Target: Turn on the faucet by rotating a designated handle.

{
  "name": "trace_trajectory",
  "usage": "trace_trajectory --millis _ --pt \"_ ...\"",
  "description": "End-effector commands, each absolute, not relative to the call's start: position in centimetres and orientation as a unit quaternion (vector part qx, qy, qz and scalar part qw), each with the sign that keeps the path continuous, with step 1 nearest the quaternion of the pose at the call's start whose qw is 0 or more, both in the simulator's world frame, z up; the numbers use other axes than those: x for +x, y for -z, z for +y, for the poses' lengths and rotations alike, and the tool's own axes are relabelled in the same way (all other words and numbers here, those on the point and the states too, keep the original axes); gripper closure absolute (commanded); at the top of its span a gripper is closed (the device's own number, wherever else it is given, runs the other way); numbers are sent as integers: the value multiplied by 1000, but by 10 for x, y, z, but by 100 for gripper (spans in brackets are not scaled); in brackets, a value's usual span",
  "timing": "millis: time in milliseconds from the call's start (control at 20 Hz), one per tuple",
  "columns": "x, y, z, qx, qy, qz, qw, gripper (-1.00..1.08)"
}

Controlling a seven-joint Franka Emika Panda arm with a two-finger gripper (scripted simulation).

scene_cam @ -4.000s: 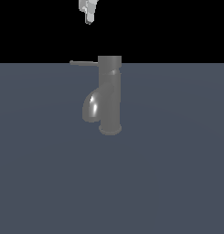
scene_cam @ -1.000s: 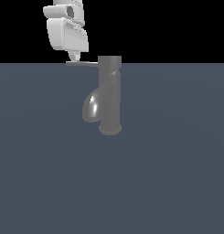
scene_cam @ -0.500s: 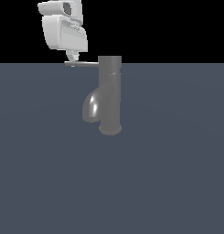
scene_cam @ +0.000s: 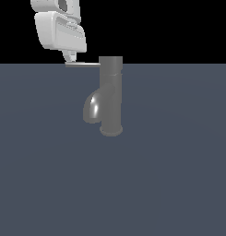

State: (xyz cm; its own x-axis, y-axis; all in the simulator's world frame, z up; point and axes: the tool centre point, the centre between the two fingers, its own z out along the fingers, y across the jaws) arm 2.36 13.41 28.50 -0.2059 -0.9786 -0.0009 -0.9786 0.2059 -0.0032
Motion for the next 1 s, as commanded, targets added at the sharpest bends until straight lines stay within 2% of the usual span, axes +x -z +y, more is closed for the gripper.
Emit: trace_trajectory --millis 0,950 --pt "23 -285 134 -630 2 777 1 108" --pt "-22 -285 103 -631 1 776 1 108"
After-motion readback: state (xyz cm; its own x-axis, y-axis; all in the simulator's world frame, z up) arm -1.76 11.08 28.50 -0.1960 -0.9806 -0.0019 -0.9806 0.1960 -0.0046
